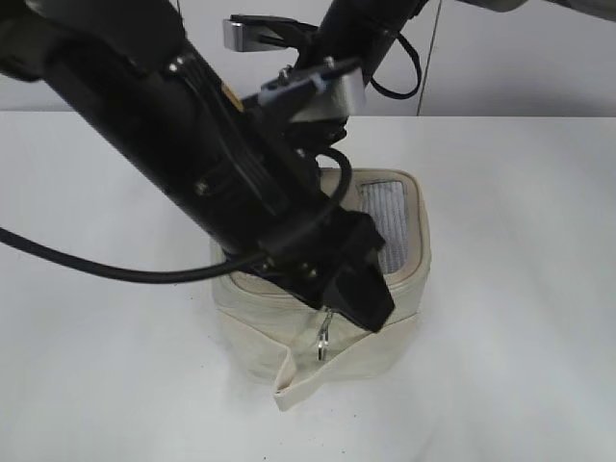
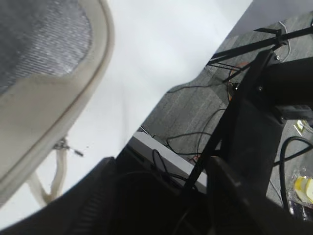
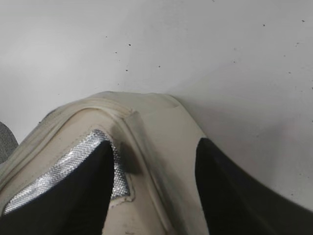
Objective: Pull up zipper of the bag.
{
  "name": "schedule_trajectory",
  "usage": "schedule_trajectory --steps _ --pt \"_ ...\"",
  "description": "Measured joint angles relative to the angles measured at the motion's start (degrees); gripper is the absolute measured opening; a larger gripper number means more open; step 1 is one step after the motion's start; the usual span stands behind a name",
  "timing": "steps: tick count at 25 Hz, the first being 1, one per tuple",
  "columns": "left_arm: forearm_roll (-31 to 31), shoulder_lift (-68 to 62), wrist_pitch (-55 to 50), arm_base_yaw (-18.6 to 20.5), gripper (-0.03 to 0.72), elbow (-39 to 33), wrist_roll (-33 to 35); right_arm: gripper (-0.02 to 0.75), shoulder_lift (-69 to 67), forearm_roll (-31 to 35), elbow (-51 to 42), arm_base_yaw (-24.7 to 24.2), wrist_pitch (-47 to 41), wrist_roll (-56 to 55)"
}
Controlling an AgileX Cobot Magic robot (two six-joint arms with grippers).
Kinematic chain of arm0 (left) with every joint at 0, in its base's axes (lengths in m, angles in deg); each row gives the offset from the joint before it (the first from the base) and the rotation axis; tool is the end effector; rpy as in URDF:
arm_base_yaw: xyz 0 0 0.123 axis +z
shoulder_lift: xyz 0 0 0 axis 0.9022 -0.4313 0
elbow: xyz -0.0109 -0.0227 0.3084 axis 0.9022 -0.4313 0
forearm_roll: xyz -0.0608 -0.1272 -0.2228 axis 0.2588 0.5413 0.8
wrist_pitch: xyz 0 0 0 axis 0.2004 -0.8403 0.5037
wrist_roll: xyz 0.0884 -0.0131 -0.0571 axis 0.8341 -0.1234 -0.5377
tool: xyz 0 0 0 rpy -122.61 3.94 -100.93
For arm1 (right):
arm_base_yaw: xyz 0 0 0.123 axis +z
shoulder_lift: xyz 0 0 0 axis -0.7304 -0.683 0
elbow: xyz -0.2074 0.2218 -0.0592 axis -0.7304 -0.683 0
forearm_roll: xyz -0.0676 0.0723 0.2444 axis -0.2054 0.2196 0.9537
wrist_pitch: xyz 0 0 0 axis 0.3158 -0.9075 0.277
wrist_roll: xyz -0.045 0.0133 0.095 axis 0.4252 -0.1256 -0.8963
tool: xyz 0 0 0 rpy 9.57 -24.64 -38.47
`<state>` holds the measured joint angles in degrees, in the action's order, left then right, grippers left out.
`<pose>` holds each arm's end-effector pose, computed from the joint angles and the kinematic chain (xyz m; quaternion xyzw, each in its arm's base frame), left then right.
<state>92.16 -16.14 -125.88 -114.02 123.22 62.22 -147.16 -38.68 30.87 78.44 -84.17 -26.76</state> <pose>0.1928 -0.3005 0.2703 0.3695 0.8784 -0.2972 0.0604 0.4085 0.3061 0.2258 -0.4547 0.8531 0.2375 0.0950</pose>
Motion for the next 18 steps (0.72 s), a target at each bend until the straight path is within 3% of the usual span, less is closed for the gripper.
schedule_trajectory --steps 3,9,13,18 --pt "-2.1 2.9 -0.1 2.1 0.476 0.0 0.0 0.435 0.8 -1.2 0.0 -0.1 0.0 -1.4" --pt "-9.1 8.1 2.5 8.3 0.484 0.7 0.0 0.45 5.4 -7.0 0.0 -1.3 0.0 -4.5" --pt "-13.7 6.3 3.2 12.5 0.483 3.6 0.1 0.45 8.2 -8.8 -0.4 -5.0 0.1 -7.0" --pt "-15.1 -0.5 2.5 15.0 0.483 12.3 5.5 0.45 13.8 -9.0 -6.4 -10.6 0.1 -7.9"
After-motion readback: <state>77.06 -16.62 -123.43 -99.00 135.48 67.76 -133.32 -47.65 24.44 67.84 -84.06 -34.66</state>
